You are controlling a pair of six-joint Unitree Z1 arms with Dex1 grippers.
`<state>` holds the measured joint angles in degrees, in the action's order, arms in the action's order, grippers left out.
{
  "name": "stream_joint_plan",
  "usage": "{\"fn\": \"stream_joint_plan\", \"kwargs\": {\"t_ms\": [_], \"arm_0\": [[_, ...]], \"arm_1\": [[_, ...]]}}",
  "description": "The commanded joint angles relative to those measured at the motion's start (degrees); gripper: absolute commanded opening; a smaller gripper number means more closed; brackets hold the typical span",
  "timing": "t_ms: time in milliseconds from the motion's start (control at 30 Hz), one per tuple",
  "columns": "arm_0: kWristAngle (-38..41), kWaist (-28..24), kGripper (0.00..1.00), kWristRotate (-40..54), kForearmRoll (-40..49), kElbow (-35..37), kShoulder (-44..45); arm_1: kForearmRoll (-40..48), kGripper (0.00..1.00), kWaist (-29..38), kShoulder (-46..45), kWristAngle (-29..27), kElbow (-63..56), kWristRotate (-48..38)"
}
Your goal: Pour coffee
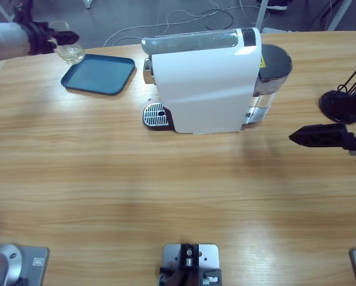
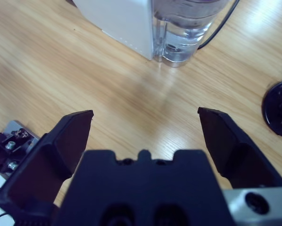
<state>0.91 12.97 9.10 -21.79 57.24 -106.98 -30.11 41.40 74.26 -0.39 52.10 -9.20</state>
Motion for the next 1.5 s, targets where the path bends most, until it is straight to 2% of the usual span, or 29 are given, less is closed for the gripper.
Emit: {"fn": "stream_joint_plan", "kwargs": {"t_ms": [33,300,533,567,600,633,667,1067,1200,1333,1400,1500], "arm_0": [[-1.0,0.1,0.000,-2.2,1.8,5.9,-11.5],[-0.9,0.7,0.000,-2.2,6.6,9.4,-14.0],[-0.9,1.5,0.000,-2.5,7.1,9.3,-14.6],[-1.0,1.5,0.116,-2.5,7.2,9.3,-14.7],[-0.9,1.5,0.726,-2.5,7.2,9.1,-14.8],[-0.9,1.6,0.941,-2.5,7.2,9.1,-14.8],[-0.8,1.6,0.973,-2.4,7.2,9.2,-14.9],[-1.2,1.4,0.982,-4.2,7.6,5.7,-12.2],[-2.1,1.3,0.982,-5.0,7.6,1.5,-5.4],[-4.1,1.0,0.982,-5.7,7.8,-1.6,5.4],[-4.4,3.1,0.982,-6.4,10.1,-3.0,11.1],[-7.4,11.2,0.982,-8.1,18.3,-5.3,18.2]], "arm_1": [[0.7,1.000,0.7,6.9,0.7,1.4,-0.3],[3.6,1.000,0.7,8.5,0.6,1.8,0.2],[2.8,1.000,0.7,4.7,0.2,1.0,0.6],[2.6,1.000,0.7,4.1,0.2,0.6,0.6],[2.6,1.000,0.7,3.6,0.2,0.3,0.6],[2.3,1.000,0.7,3.2,0.3,0.1,0.6],[2.0,1.000,0.7,2.8,0.2,0.1,0.6],[0.7,1.000,0.7,0.7,0.0,0.5,0.6],[0.2,1.000,0.7,0.3,-0.3,0.7,0.6],[-1.0,1.000,0.7,-1.8,-0.9,0.4,0.6],[-1.7,1.000,0.7,-3.3,-1.5,0.0,0.6],[-2.8,1.000,0.7,-5.0,-3.2,-0.1,0.6]]}}
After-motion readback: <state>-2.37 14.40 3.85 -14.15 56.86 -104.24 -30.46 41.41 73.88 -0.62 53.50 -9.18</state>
